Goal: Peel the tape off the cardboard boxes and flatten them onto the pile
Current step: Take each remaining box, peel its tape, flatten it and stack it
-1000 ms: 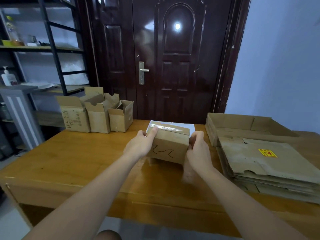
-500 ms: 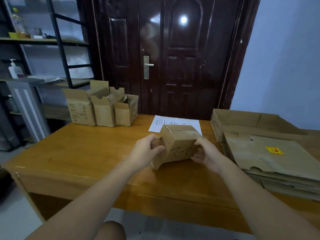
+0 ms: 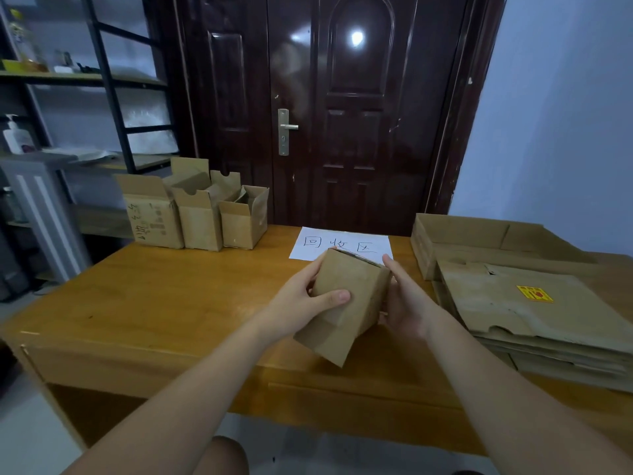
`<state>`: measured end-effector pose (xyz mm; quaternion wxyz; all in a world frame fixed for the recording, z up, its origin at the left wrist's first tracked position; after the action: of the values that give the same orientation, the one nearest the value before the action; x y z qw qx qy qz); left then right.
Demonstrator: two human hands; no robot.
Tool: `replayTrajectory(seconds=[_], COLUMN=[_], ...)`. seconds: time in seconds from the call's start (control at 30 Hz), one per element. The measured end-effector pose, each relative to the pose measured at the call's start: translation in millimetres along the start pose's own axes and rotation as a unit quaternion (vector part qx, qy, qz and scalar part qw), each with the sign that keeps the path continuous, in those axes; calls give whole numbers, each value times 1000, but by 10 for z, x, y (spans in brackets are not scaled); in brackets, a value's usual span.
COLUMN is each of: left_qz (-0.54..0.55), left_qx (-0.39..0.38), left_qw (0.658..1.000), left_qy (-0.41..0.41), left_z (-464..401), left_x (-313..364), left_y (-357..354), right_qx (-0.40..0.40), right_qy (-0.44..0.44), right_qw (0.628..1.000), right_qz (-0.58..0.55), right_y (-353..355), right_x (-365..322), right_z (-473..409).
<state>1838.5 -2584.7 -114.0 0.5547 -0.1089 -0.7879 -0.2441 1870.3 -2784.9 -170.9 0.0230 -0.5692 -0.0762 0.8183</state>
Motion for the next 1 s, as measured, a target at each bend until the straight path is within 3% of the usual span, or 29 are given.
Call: replayTrajectory(seconds=[0.33,0.53,0.63,0.73,0.83,0.9,1.0], left_qz=[1,14,20,7,-19,-31,-42], left_qx=[43,110,140,193,221,223,206], left_qw=[999,994,990,981,975,974,977], left_qy=[-16,-19,-23,-31,-34,-35,-36], left_z=[121,145,144,153,160,153,131], left_x=[-51,-25,-19,-30,-9,-3,-23], left_y=[-67,-29,-12,41,16,-32,-92], right_qx=[4,79,143,233,152,82,66], right_qy=[-48,-41,32,231,348,338,318], right_qw=[998,996,988,925,879,865,872], right_qz=[35,7,51,193,288,362,367], right_y=[-58,-86,-36,9,-219,-359,-380], right_x=[1,-63,-160,-435,-539,-456,-399], right_z=[18,42,73,244,468,498,538])
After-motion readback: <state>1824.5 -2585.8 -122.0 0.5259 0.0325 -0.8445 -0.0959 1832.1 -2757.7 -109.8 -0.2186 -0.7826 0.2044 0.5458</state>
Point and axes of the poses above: each hand's wrist, its own z-axis away from the middle knuckle, its own y-axis out of the back of the hand, x = y × z, the point moved 6 cm from there along -z, towards the middle knuckle, and after that the axes turned 3 degrees about -y, right-handed, at the moved point
